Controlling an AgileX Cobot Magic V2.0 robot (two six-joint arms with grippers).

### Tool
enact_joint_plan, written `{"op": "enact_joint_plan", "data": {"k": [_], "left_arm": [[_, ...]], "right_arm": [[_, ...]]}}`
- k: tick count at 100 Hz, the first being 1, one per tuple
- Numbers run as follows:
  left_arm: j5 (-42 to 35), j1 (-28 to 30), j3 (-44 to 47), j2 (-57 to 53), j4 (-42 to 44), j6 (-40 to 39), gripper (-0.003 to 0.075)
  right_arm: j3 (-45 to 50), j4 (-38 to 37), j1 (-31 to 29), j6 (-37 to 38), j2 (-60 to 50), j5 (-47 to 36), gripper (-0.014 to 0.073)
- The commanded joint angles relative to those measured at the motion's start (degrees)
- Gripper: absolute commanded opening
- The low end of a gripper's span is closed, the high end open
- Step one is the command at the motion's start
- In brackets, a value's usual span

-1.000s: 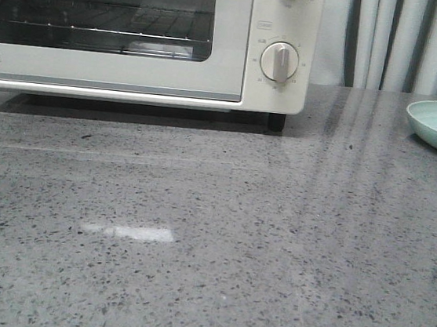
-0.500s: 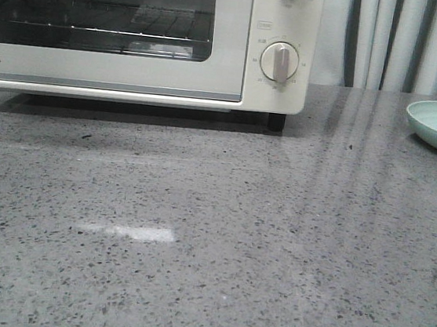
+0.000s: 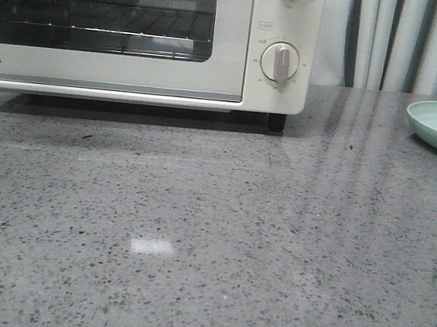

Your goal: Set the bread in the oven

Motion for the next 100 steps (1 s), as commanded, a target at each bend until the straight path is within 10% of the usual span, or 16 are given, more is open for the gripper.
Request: {"op": "enact_joint_plan", "data": {"k": [1, 100], "left_arm": [[3.94, -0.54, 0.2, -0.77, 0.71, -0.01, -0.0021], [16.83, -0.54, 24.48, -14.9, -2.06, -0.34, -0.0022]], "right_arm": [[-2.12, -0.84, 0.11, -0.39, 0.52, -4.04, -0.0048], [-4.07, -0.84, 0.11, -0.39, 2.7, -9.37, -0.0048]]}}
